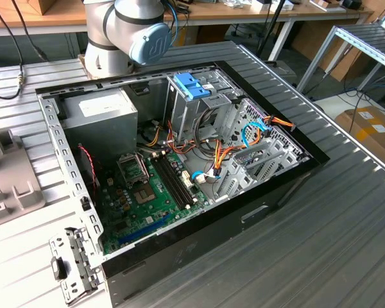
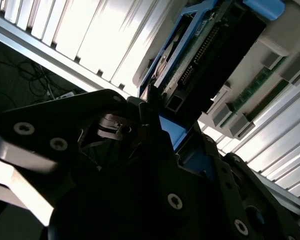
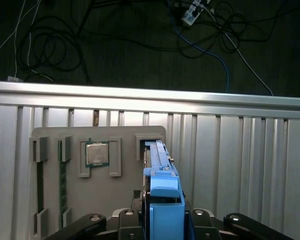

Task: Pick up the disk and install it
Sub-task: 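Pick up the disk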

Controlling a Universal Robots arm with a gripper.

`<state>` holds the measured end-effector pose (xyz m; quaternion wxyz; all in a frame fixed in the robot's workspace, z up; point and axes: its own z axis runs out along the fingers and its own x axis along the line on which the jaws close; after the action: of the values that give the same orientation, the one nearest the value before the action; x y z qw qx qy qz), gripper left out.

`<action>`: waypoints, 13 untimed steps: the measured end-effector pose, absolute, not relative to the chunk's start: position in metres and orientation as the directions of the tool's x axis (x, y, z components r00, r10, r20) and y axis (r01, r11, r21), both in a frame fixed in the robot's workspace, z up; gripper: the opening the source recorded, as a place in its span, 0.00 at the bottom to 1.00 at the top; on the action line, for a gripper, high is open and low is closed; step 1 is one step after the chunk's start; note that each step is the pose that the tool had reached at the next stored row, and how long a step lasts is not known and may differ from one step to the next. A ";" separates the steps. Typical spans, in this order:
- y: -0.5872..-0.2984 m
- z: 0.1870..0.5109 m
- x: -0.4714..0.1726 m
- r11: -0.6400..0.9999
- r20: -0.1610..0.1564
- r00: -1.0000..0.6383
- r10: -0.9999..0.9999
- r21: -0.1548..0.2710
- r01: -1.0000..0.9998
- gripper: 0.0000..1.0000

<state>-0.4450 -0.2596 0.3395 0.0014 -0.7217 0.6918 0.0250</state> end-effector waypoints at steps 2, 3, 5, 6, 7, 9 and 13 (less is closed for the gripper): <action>-0.260 0.341 -0.445 -0.043 -0.038 0.042 -0.998 0.033 -0.999 0.37; -0.260 0.342 -0.445 -0.043 -0.038 0.042 -0.998 0.033 -0.999 0.37; -0.260 0.344 -0.445 -0.043 -0.038 0.042 -0.998 0.033 -0.999 0.37; -0.260 0.345 -0.445 -0.043 -0.038 0.042 -0.998 0.033 -0.999 0.37; -0.260 0.346 -0.445 -0.043 -0.039 0.042 -0.998 0.032 -0.999 0.37; -0.260 0.348 -0.445 -0.043 -0.039 0.042 -0.998 0.032 -0.999 0.37; -0.260 0.353 -0.445 -0.043 -0.040 0.042 -0.998 0.032 -0.999 0.37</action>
<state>-0.4450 -0.2596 0.3532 0.0021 -0.7217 0.6918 0.0256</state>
